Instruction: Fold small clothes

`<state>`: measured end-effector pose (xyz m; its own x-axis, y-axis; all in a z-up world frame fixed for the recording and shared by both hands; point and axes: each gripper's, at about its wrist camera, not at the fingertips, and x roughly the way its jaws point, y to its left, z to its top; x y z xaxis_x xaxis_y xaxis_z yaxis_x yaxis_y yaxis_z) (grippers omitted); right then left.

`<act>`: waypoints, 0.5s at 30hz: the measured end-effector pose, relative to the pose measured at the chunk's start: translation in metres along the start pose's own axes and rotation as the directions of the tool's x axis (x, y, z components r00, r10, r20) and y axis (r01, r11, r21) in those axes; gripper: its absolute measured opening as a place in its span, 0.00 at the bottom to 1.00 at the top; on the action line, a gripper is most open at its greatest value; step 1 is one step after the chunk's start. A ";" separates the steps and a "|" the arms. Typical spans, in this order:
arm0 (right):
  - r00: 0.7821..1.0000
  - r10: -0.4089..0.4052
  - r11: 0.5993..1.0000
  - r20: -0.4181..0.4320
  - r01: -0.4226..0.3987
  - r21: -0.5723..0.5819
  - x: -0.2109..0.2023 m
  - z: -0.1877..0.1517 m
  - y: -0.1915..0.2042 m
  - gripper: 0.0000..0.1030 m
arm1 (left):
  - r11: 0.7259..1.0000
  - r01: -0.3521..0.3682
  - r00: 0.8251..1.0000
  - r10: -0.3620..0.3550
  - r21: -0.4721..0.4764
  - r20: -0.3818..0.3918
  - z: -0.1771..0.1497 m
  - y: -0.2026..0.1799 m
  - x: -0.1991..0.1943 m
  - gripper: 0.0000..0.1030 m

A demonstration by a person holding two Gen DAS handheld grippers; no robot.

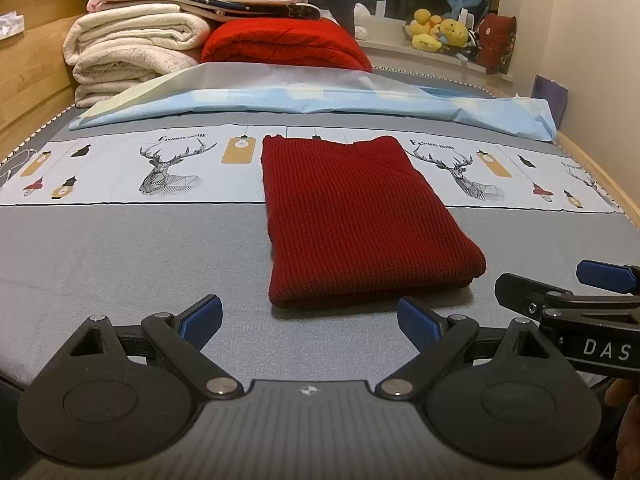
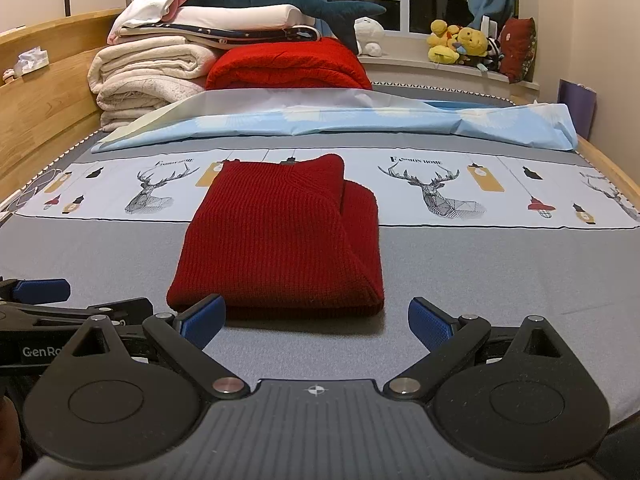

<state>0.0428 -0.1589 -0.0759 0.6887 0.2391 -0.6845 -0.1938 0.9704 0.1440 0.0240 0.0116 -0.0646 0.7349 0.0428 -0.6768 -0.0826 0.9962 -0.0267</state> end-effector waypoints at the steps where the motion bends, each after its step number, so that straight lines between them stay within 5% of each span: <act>1: 1.000 0.000 1.000 0.000 0.000 0.000 0.000 0.000 0.000 0.95 | 1.000 0.000 1.000 0.000 0.000 0.000 0.000 0.000 0.000 0.93; 15: 1.000 0.000 1.000 0.000 0.000 0.002 0.001 0.000 0.000 0.95 | 1.000 0.001 1.000 -0.001 -0.005 0.000 0.001 0.000 0.001 0.93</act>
<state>0.0435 -0.1585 -0.0761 0.6888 0.2392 -0.6843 -0.1924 0.9705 0.1455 0.0251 0.0113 -0.0643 0.7349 0.0414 -0.6769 -0.0848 0.9959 -0.0312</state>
